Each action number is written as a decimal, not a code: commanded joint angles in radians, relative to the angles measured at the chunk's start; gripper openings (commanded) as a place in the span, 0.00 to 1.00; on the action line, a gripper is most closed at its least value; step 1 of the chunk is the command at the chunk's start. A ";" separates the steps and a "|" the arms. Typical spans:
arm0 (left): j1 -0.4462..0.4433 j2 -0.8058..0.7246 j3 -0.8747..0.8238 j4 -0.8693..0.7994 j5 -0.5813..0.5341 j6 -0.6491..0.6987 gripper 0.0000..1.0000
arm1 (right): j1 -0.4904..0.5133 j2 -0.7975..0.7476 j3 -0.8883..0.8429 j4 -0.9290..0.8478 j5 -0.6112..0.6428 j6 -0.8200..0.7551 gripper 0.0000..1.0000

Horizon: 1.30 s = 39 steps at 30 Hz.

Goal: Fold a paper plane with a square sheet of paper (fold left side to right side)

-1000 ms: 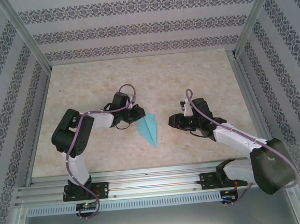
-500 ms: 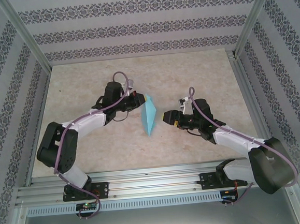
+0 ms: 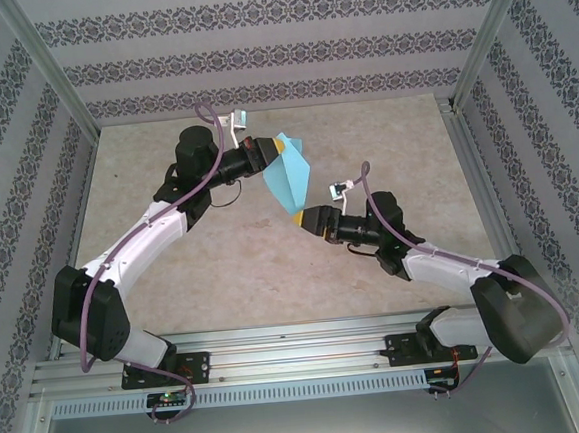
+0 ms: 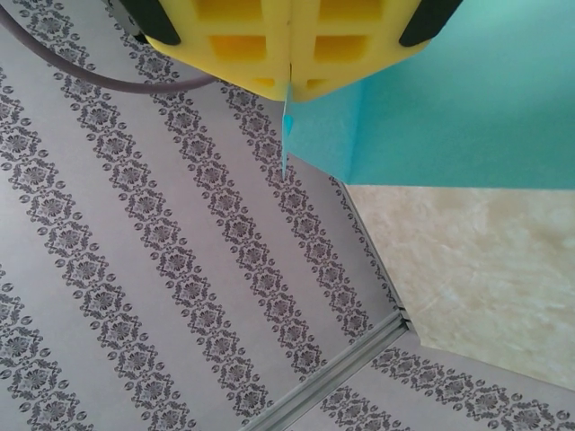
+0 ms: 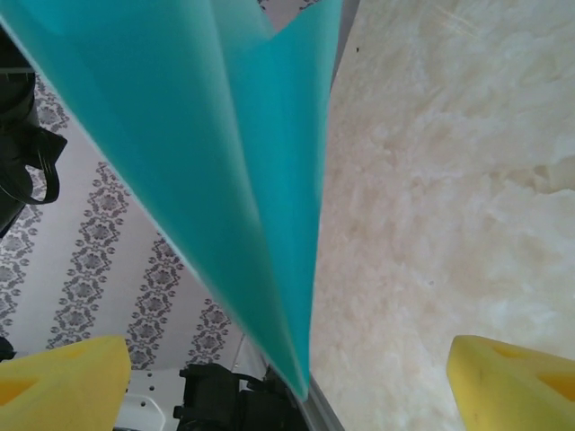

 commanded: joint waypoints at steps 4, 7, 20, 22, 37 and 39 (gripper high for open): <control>-0.011 -0.010 0.019 0.032 0.031 -0.032 0.01 | 0.006 0.033 0.051 0.194 -0.040 0.066 0.79; -0.011 -0.006 0.008 0.039 0.034 -0.040 0.02 | 0.004 0.030 0.057 0.211 -0.047 0.068 0.74; -0.011 0.009 -0.019 0.073 0.042 -0.064 0.02 | -0.031 0.053 0.031 0.324 -0.077 0.144 0.47; -0.010 0.008 -0.022 0.072 0.040 -0.063 0.02 | -0.036 0.050 0.021 0.325 -0.077 0.148 0.43; 0.039 -0.053 -0.042 -0.070 0.009 0.025 0.39 | -0.049 -0.007 0.013 0.109 -0.040 0.041 0.09; 0.077 -0.116 -0.063 -0.143 -0.022 0.071 0.50 | -0.048 -0.061 0.032 -0.091 0.014 -0.070 0.05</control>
